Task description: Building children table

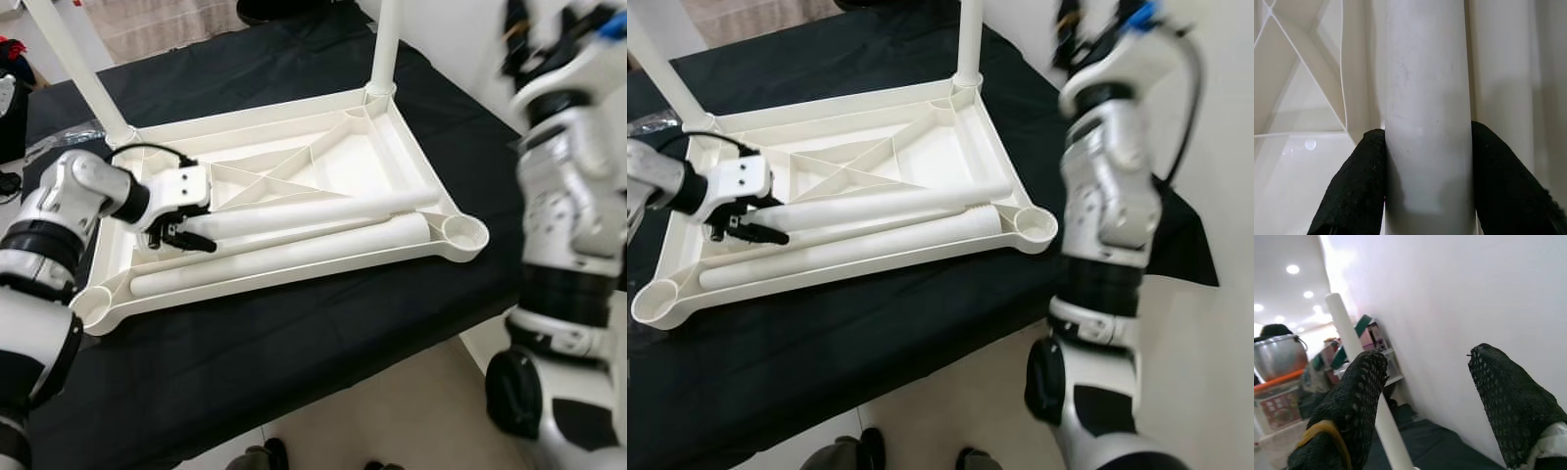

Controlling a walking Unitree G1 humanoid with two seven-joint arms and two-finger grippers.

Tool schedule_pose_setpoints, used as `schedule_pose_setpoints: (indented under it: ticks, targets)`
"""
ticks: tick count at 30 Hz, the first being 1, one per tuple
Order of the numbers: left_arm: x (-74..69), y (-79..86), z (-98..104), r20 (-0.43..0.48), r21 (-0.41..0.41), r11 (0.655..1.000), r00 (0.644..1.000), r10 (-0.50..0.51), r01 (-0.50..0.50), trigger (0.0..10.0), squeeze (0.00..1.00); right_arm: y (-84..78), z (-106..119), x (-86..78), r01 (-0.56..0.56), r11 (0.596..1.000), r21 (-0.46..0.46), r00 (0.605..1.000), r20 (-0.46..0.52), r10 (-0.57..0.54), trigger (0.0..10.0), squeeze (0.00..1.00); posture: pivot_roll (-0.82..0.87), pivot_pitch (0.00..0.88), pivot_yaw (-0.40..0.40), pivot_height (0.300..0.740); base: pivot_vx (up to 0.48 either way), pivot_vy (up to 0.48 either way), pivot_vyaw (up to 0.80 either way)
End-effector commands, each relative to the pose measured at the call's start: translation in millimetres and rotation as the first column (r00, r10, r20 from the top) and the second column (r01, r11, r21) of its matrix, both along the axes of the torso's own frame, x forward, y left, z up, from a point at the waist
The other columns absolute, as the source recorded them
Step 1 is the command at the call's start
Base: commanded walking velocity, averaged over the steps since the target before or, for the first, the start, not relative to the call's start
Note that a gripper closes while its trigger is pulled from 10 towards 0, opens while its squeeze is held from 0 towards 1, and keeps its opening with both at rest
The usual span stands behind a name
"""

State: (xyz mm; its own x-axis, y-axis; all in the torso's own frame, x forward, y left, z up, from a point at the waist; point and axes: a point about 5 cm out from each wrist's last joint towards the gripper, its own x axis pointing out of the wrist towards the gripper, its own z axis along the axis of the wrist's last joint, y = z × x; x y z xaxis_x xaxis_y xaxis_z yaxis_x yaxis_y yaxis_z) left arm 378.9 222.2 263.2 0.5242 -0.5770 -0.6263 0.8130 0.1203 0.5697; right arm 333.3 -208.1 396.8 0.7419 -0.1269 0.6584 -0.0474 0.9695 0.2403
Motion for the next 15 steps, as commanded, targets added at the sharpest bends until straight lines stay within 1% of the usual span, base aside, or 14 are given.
schedule_pose_setpoints:
  ticks: [1, 2, 3, 5, 6, 7, 8, 9, 10, 12, 14, 15]
  targets:
    - [-2.5, 12.4, -10, -0.003, 0.025, 0.999, 0.999, 0.049, -0.049, 10.0, 0.00, 3.7, -5, 3.7, -0.039, 0.999, 0.011, 0.999, -0.019, 0.040, 10.0, 0.00, 0.09, 0.170, 0.049, 0.740, 0.000, 0.000, 0.00]
    - [-2.5, 12.4, -10, -0.003, 0.025, 0.999, 0.999, 0.049, -0.049, 10.0, 0.00, 3.7, -5, 3.7, -0.039, 0.999, 0.011, 0.999, -0.019, 0.040, 10.0, 0.00, 0.09, 0.170, 0.049, 0.740, 0.000, 0.000, 0.00]
    - [5.9, 16.6, 0, 0.164, -0.045, 0.985, 0.971, 0.174, -0.169, 10.0, 0.00, 15.8, -20, 7.3, -0.134, 0.991, 0.010, 0.989, -0.061, 0.134, 10.0, 1.00, 0.08, 0.157, 0.042, 0.740, 0.000, 0.000, 0.00]
    - [5.9, 16.6, 0, 0.164, -0.045, 0.985, 0.971, 0.174, -0.169, 10.0, 0.00, 15.8, -20, 7.3, -0.134, 0.991, 0.010, 0.989, -0.061, 0.134, 10.0, 1.00, 0.08, 0.157, 0.042, 0.740, 0.000, 0.000, 0.00]
    - [9.6, 17.9, 9, 0.241, -0.103, 0.971, 0.941, 0.237, -0.217, 10.0, 0.00, 24.0, -33, 9.2, -0.177, 0.984, 0.001, 0.980, -0.093, 0.176, 10.0, 1.00, 0.09, 0.155, 0.039, 0.740, 0.000, 0.000, 0.00]
    - [9.6, 17.9, 9, 0.241, -0.103, 0.971, 0.941, 0.237, -0.217, 10.0, 0.00, 24.0, -33, 9.2, -0.177, 0.984, 0.001, 0.980, -0.093, 0.176, 10.0, 1.00, 0.09, 0.155, 0.039, 0.740, 0.000, 0.000, 0.00]
    - [11.4, 18.5, 16, 0.293, -0.154, 0.958, 0.915, 0.276, -0.240, 10.0, 0.00, 31.8, -45, 9.9, -0.213, 0.977, -0.001, 0.970, -0.120, 0.211, 10.0, 1.00, 0.09, 0.158, 0.038, 0.740, 0.000, 0.000, 0.00]
    - [12.1, 18.7, 20, 0.317, -0.182, 0.951, 0.901, 0.296, -0.248, 10.0, 0.00, 36.3, -52, 9.9, -0.232, 0.973, -0.001, 0.964, -0.134, 0.230, 10.0, 1.00, 0.09, 0.156, 0.037, 0.740, 0.000, 0.000, 0.00]
    - [12.4, 19.1, 23, 0.349, -0.177, 0.951, 0.887, 0.302, -0.255, 10.0, 0.00, 40.0, -58, 10.6, -0.240, 0.971, 0.002, 0.959, -0.151, 0.238, 10.0, 1.00, 0.09, 0.160, 0.034, 0.740, 0.000, 0.000, 0.00]
    - [12.4, 19.1, 23, 0.349, -0.177, 0.951, 0.887, 0.302, -0.255, 10.0, 0.00, 40.0, -58, 10.6, -0.240, 0.971, 0.002, 0.959, -0.151, 0.238, 10.0, 1.00, 0.09, 0.160, 0.034, 0.740, 0.000, 0.000, 0.00]
    - [11.2, 18.1, 28, 0.389, -0.179, 0.955, 0.874, 0.290, -0.238, 10.0, 0.00, 44.8, -65, 12.3, -0.251, 0.968, 0.010, 0.952, -0.178, 0.248, 10.0, 1.00, 0.09, 0.157, 0.032, 0.740, 0.000, 0.000, 0.00]
    - [11.4, 18.0, 31, 0.411, -0.192, 0.952, 0.861, 0.300, -0.240, 10.0, 0.00, 47.4, -68, 12.9, -0.261, 0.965, 0.016, 0.947, -0.189, 0.259, 10.0, 0.00, 0.10, 0.158, 0.031, 0.740, 0.000, 0.000, 0.00]
